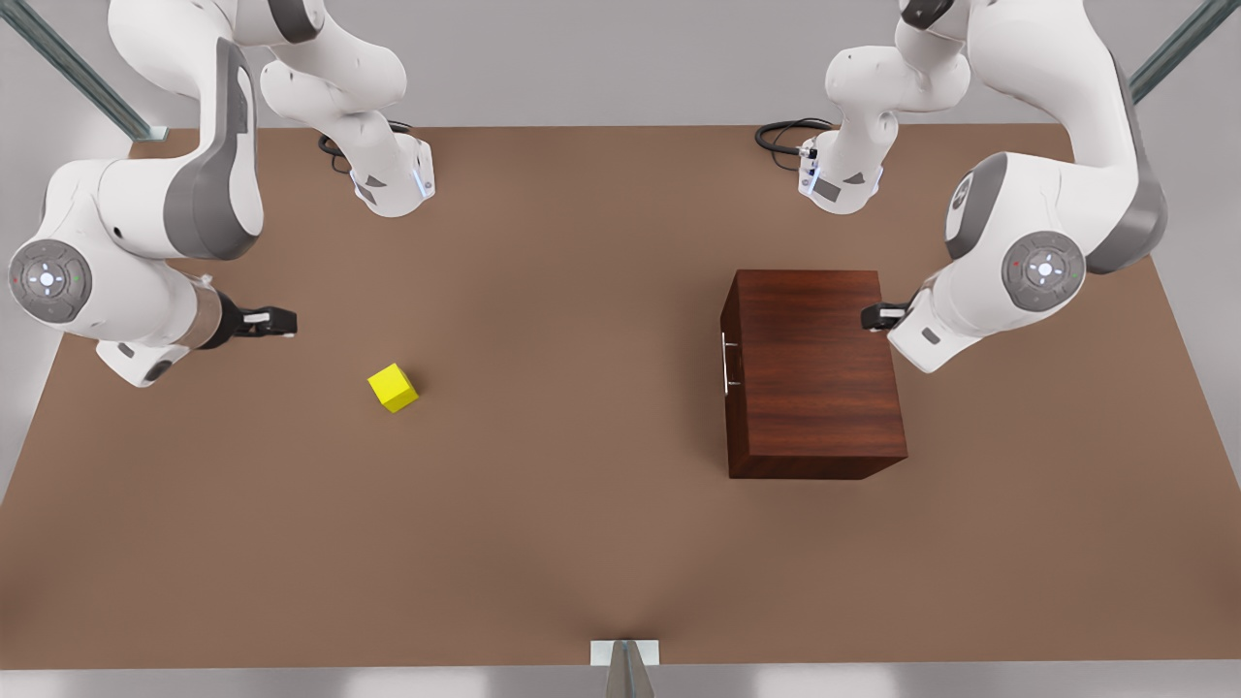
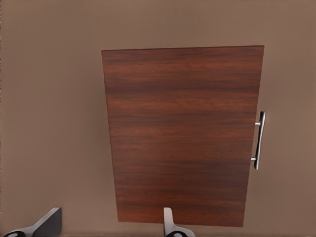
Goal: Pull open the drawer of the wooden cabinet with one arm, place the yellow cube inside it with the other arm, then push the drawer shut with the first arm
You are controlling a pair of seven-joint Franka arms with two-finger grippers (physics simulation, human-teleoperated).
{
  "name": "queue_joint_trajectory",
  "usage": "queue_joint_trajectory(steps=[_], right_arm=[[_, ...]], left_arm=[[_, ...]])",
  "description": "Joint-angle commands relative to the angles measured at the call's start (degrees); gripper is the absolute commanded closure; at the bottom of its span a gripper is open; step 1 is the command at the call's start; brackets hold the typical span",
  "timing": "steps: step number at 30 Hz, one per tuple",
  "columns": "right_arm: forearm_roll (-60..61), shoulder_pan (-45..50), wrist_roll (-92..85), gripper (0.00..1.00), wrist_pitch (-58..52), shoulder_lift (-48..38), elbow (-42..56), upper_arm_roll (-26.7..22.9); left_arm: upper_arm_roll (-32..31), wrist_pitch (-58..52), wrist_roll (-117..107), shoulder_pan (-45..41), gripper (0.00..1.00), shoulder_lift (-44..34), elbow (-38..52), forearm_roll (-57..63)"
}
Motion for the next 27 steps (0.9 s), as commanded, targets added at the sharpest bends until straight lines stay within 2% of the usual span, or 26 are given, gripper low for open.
queue_joint_trajectory(steps=[1,3,4,6,9,11,17,23,27], right_arm=[[-0.1,0.0,-0.1,0.00,3.1,-0.1,-0.2,0.0],[-0.1,0.0,-0.2,0.00,3.1,-0.1,-0.2,0.0],[-0.2,0.0,-0.2,0.00,3.1,-0.1,-0.2,0.0],[-0.1,0.0,-0.2,0.00,3.1,0.3,-0.1,0.1],[0.0,0.0,-1.0,0.00,3.1,0.9,-0.1,0.1],[0.0,-0.1,-1.5,0.00,3.0,1.3,-0.2,0.1],[0.2,-0.1,-1.5,0.00,2.6,1.7,-0.3,0.1],[0.5,-0.2,-1.5,0.00,3.0,1.8,-2.3,0.1],[0.6,2.1,-8.5,0.00,10.5,1.7,-9.2,0.6]], left_arm=[[-0.1,-0.3,-4.1,-0.5,0.00,-0.1,0.0,0.7],[-3.1,0.8,-8.5,-4.6,0.00,1.8,0.1,2.0],[-3.3,4.0,-21.8,-12.2,0.00,4.8,0.2,2.7],[-3.3,8.8,-35.6,-21.4,0.00,9.2,0.4,5.8],[-3.3,17.4,-50.7,-26.9,0.00,13.8,0.6,7.3],[-3.3,20.5,-55.3,-28.7,0.00,17.1,0.5,12.1],[-3.1,23.3,-57.0,-29.2,0.00,20.5,-0.1,16.5],[-3.0,21.5,-58.7,-28.3,0.00,21.7,-0.8,17.2],[-3.0,20.1,-58.4,-28.1,0.00,21.8,-1.5,17.1]])
